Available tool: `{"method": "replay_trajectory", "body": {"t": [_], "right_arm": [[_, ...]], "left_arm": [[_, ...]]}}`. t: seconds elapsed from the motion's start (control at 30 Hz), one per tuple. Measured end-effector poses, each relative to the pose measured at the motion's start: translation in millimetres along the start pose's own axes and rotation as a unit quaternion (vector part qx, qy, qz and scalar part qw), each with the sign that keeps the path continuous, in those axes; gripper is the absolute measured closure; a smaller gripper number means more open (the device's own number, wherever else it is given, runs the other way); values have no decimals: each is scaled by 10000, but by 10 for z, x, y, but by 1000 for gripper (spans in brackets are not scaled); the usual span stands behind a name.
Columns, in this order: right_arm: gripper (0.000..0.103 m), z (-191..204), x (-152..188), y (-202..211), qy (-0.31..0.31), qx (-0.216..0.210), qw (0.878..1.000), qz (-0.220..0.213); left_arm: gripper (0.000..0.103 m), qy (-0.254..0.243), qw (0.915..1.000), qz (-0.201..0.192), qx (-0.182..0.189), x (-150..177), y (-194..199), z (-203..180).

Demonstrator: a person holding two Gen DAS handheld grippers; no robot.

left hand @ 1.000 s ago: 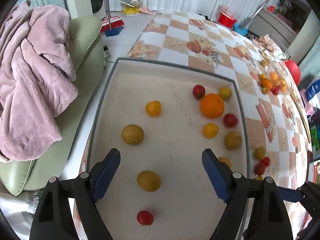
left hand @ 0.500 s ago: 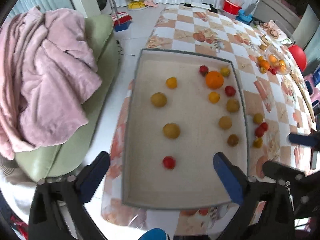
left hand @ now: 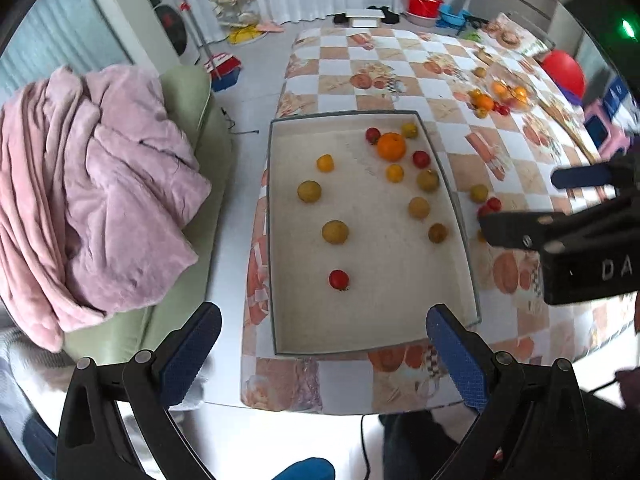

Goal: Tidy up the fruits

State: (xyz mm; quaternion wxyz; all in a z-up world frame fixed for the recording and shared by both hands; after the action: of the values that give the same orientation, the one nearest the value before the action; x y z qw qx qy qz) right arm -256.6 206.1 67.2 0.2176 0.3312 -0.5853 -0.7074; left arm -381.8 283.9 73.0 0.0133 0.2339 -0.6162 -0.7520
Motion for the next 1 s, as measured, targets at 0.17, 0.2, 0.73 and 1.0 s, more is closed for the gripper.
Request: {"method": "replay_trajectory", "body": {"t": [0.17,0.2,0.73,1.0], "right_arm": [[0,35,-2,71,53,62,9999,-64],[0,38,-2,79,62,75,9999,-67],[0,83,-6,141,118,111,9997,-166],[0,82,-16,158,126,115,9997,-178]], "left_arm": [[0,-83,10000,12,43,37,60,-48],[0,-88,10000,-5,42,34,76,-51],[0,-168,9998,-112,-15,9,160,-35],[0,-244,9996,-162,21,-11,172,-79]]}}
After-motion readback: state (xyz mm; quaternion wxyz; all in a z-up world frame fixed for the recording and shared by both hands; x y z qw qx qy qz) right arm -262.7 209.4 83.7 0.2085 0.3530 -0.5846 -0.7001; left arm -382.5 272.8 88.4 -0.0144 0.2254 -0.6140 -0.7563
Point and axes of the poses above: each gripper's, at about its wrist camera, not at the fingertips, and y roughly against the way its jaws point, z to its left, x to its underside, the point moved 8 cm from there along -y, roughly the way its jaws point, and after that the axes turned 3 degrees about -y, right-handed, at the moved point
